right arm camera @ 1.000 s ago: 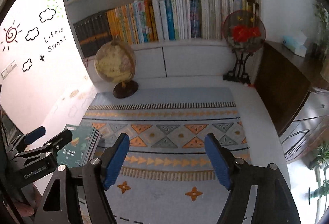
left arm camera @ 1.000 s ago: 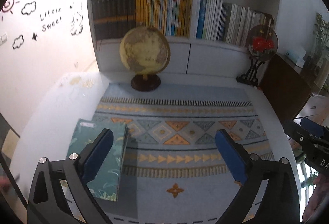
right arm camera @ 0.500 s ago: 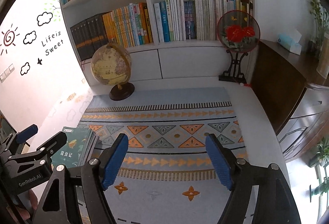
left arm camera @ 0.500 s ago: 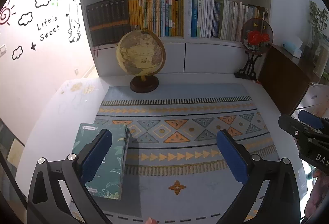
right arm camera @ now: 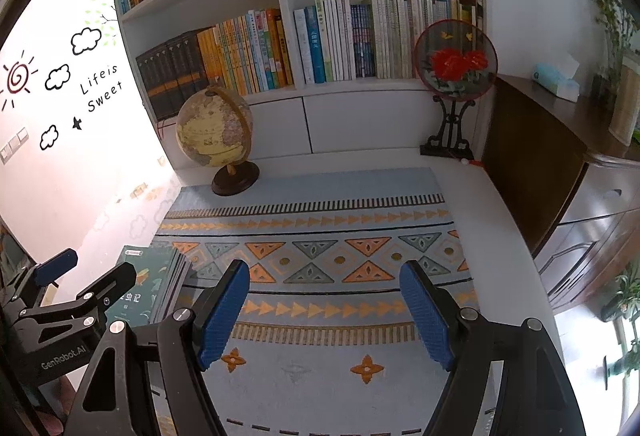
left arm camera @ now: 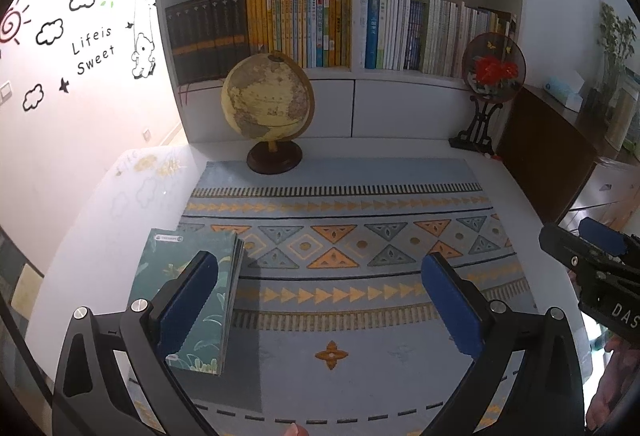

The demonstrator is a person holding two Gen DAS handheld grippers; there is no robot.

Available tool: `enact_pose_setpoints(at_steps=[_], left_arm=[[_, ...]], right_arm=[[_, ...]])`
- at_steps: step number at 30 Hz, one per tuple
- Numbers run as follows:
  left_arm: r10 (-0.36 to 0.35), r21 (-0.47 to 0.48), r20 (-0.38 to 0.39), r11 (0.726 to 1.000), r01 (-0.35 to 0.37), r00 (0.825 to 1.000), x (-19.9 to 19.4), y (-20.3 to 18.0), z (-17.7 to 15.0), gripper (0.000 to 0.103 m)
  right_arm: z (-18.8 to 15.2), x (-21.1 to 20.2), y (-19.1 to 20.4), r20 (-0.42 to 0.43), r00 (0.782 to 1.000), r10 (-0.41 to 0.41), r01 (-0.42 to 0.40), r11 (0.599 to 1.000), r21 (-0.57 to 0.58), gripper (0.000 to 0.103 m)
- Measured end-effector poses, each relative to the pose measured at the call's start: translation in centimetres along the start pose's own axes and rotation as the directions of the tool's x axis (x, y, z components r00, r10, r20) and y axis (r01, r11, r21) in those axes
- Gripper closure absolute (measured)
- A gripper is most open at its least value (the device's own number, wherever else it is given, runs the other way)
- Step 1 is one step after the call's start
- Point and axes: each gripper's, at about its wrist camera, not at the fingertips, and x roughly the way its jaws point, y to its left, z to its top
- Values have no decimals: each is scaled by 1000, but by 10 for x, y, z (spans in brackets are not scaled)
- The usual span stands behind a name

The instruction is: Organize books

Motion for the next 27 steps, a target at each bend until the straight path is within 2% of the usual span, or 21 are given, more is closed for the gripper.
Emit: enact_pose_setpoints(at_steps=[6,12,22,27], left_arm=[[-21,-3,-4,1000,21,1000,1,-4,-2,1],[-9,-6,1,1000,9,1000,0,-9,-9,1],[2,-27,7,1000,-2,1000,-1,-2,-16,1],[0,-39,-15,999,0,1000,5,2,-21,1]], right_arm=[[-9,-6,-6,1,1000,-9,9,1000,3,27],[-21,-6,-10,24,999,-27,26,999,44,27],[-26,2,-1,38,999,-29,29,1000,8,27],[-37,8,3,27,999,-33,32,999,8,27]])
